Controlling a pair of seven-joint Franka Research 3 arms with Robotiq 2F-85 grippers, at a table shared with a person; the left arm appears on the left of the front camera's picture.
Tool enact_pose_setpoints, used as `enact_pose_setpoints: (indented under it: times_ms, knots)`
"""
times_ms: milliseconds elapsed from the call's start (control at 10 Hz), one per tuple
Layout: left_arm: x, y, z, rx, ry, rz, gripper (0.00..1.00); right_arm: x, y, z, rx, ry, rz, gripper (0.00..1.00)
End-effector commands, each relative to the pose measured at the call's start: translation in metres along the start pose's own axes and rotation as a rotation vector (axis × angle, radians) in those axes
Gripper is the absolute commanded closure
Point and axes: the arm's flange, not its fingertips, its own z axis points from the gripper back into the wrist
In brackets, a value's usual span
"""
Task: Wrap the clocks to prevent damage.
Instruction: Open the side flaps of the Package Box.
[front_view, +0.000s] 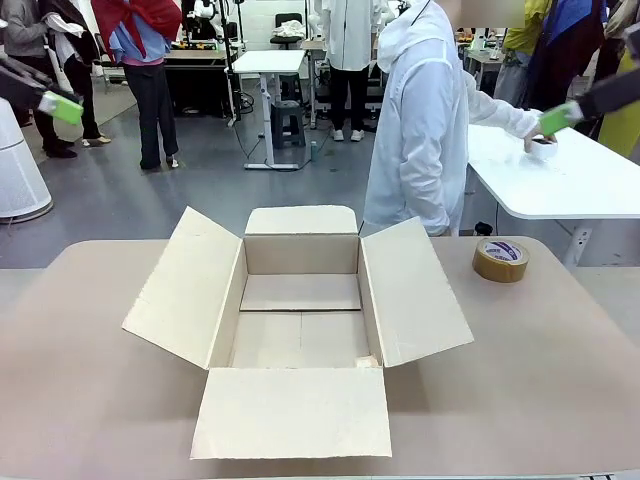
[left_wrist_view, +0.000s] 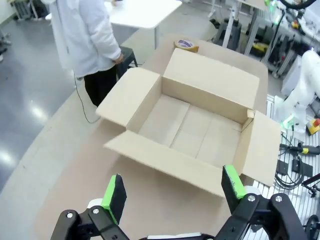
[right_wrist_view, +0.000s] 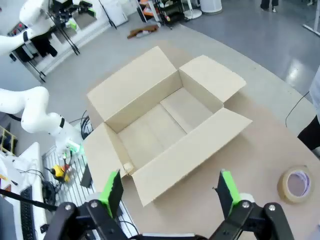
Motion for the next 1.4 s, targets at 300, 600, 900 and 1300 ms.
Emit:
enact_pose_setpoints:
  times_ms: [300, 600, 900, 1300]
  knots:
    - [-0.023, 0.016, 0.013, 0.0, 0.004, 0.065, 0.0, -0.023, -0.016, 0.016, 0.013, -0.04, -0.04, 0.0]
    - [-0.042, 0.043, 0.025, -0.186, 0.021, 0.088, 0.0, -0.042, -0.033, 0.038, 0.112, -0.039, 0.001, 0.0]
    - [-0.078, 0.098, 0.046, -0.344, -0.056, 0.031, 0.0, -0.064, -0.08, 0.074, 0.233, -0.21, 0.091, 0.0]
    - [-0.108, 0.125, 0.045, -0.249, -0.146, 0.02, 0.0, -0.078, -0.103, 0.073, 0.042, -0.311, 0.12, 0.0]
